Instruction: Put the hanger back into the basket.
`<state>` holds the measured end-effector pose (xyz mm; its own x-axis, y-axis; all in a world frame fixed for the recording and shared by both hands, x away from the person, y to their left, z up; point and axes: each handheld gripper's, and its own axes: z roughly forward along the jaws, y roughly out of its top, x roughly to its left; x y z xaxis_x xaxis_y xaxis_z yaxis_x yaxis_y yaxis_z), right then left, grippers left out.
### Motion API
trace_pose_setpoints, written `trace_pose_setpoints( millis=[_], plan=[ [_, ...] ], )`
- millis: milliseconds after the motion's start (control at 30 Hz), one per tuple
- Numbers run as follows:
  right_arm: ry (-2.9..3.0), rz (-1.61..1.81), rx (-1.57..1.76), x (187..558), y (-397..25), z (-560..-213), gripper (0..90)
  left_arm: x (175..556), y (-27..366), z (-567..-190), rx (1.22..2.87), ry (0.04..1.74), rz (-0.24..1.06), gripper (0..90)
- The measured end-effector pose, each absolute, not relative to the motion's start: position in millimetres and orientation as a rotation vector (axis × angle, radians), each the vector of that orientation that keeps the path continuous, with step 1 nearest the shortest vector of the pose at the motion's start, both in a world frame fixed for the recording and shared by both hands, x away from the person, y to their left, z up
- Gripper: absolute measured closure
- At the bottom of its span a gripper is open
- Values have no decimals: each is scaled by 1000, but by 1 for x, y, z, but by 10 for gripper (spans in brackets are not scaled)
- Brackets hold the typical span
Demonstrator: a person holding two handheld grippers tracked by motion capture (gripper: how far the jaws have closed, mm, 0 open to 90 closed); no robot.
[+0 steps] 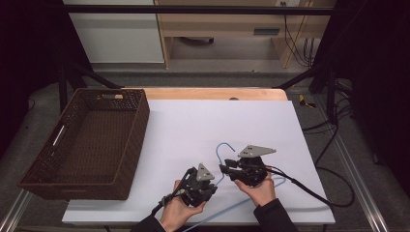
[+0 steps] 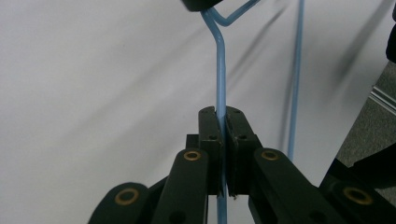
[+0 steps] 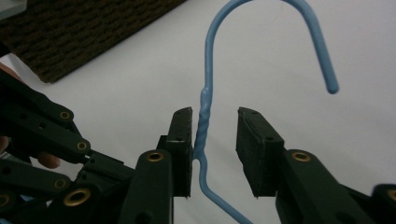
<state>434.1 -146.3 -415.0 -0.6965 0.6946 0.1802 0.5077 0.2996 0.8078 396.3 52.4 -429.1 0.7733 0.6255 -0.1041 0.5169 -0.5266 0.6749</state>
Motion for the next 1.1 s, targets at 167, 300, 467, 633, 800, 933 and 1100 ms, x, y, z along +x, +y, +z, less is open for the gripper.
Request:
trace_pose_setpoints(
  millis=[167,300,467,633,800,933,1100],
  plan=[
    [2309,1405,1064,426,-161,-400,584,394,57,-419,2209,842,220,871],
    [2291,1431,1033,420,-170,-391,511,396,63,-412,2187,847,234,872],
    [2244,1422,996,414,-182,-383,430,396,71,-402,2166,836,260,872],
    [2184,1448,1035,415,-199,-382,332,397,80,-391,2141,829,295,871],
    [2160,1414,1050,418,-212,-385,206,399,90,-383,2119,834,327,872],
    [2150,1397,1060,419,-219,-387,141,401,99,-375,2094,838,354,872],
    [2139,1394,1091,419,-227,-388,98,404,112,-365,2061,848,384,872]
  ],
)
